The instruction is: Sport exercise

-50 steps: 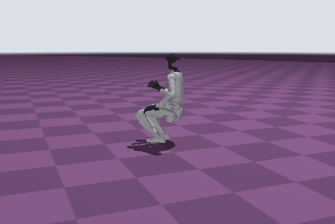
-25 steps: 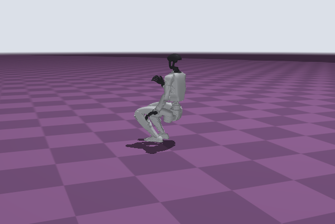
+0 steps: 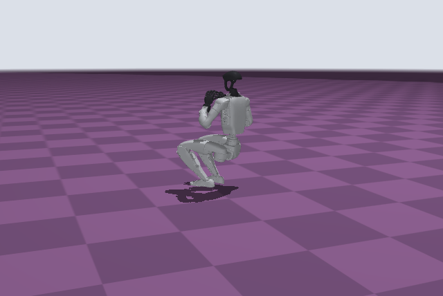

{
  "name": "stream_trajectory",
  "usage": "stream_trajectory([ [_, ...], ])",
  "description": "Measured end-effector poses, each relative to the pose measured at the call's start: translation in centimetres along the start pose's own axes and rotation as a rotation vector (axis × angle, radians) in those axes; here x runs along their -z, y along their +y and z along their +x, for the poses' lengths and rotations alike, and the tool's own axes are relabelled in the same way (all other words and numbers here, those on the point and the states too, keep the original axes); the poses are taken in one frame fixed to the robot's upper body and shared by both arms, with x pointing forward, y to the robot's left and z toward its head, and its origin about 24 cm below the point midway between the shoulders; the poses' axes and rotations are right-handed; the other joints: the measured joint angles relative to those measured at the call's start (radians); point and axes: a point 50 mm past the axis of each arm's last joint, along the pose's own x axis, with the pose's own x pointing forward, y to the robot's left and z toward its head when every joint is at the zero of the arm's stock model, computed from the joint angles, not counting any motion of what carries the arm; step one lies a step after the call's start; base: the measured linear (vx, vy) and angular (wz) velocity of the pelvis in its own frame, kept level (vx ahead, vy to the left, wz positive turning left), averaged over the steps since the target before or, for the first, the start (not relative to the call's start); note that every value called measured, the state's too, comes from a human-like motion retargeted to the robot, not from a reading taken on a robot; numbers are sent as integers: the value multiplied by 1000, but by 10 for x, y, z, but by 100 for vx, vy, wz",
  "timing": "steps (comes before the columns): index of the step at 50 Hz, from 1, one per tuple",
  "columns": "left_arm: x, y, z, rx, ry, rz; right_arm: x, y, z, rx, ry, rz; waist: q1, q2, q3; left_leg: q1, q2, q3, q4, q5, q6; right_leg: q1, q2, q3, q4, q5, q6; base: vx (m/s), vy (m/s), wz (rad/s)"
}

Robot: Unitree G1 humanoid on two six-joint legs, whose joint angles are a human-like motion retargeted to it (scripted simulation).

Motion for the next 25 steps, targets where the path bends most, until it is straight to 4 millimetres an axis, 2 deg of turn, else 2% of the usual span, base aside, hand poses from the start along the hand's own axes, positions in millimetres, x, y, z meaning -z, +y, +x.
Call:
stream_trajectory([
  [3, -18, 6, 20, -101, -166, -52, -11, -2, 5, 62, -84, 14, -14, 1, 9, -2, -11, -6, -3, 18, -16, 12, 4, 3, 5, -2, 8, 0, 5, -16],
  [6, -28, 5, 26, -128, -237, -115, -20, -2, 8, 94, -146, 46, -22, 2, 18, -6, -20, -13, -4, 29, -24, 17, 11, 4, 9, -3, 16, 0, 5, -24],
  [15, -33, -14, 20, -14, -249, -229, -37, 3, 16, 87, -262, 141, -25, 5, 35, -22, -35, -33, 4, 19, -16, 9, 43, 5, 16, -6, 35, 2, 5, -31],
  [25, -32, -22, 15, 19, -209, -230, -39, 2, 18, 106, -291, 62, -28, 0, 43, -12, -40, -39, -7, -28, -4, 2, 69, 11, 1, -2, 61, 3, 5, -24],
])
